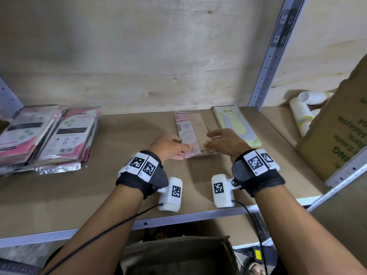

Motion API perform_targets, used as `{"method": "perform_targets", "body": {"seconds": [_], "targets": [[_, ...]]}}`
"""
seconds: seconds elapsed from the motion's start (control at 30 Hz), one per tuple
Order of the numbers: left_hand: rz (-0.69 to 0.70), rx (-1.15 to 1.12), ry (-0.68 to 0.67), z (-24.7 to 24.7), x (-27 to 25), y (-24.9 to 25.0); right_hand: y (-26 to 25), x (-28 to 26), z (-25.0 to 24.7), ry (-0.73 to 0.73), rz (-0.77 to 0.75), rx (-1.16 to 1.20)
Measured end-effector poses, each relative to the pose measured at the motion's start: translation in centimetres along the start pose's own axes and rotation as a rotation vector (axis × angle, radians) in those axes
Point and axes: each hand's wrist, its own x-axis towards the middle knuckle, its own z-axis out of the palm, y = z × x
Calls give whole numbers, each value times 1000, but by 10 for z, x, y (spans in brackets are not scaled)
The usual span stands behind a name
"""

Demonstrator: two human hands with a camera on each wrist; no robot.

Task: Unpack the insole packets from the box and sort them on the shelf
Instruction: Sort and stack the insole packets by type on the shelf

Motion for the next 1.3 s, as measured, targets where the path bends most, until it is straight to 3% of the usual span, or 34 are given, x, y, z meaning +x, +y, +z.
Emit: {"method": "perform_targets", "body": {"seconds": [0.43, 0.67, 0.77, 0.87, 1.3], "targets": [[-3, -5, -30, 7, -1, 7, 3, -1, -10, 11, 19, -1], [-1, 48, 137, -25, -12, 7, -4, -10, -14, 135, -90, -46], [17, 62, 181, -55, -24, 8, -15, -23, -8, 78, -175, 64], [32, 65, 253, -87, -39, 10, -29, -40, 13, -33, -210, 171], [29, 163, 645, -242, -122, -21, -143, -44, 180, -332, -182, 174]]}}
